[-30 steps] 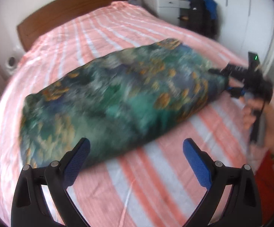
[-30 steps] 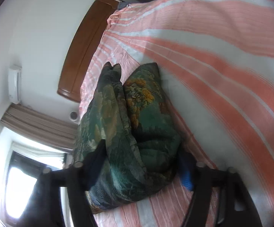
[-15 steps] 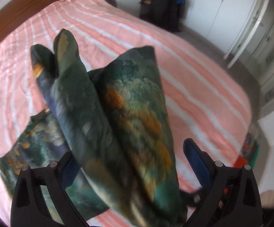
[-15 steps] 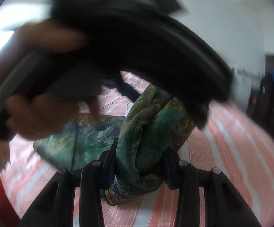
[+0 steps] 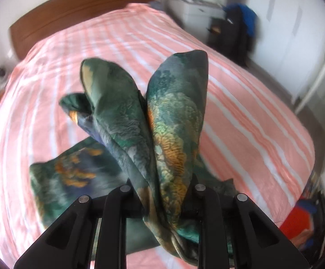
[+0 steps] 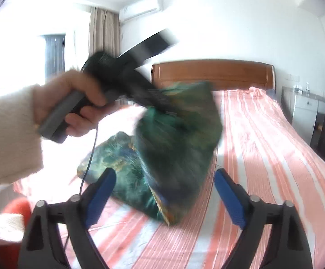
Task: Fold large clothes
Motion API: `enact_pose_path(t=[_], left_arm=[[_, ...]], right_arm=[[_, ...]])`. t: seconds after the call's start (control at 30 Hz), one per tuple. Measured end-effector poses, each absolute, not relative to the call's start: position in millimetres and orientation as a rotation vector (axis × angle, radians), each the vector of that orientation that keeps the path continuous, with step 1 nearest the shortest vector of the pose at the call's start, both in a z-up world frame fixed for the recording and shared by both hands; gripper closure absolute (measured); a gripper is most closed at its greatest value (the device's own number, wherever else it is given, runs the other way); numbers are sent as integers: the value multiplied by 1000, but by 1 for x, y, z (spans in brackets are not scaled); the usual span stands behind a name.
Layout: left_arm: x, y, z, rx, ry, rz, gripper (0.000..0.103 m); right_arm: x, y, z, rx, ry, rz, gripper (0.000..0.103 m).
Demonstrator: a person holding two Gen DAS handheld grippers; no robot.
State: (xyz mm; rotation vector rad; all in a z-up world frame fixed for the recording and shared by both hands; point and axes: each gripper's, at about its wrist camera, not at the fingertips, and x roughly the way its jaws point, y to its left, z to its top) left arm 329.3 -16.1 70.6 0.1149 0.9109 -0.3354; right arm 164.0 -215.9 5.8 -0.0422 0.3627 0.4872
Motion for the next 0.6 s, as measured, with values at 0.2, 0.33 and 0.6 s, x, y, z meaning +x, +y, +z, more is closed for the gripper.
enact_pose_path(t=[0.2, 0.33, 0.6], left_arm=[[320, 130, 52, -125, 901, -202, 83], [315, 209, 0, -278, 939, -82, 83], [325, 259, -96, -536, 960, -38, 69]], right_arm=[[160, -235, -30, 20, 485, 457, 10], [170, -227, -63, 56, 613, 474, 10], [147, -201, -83, 45, 733, 558, 10]])
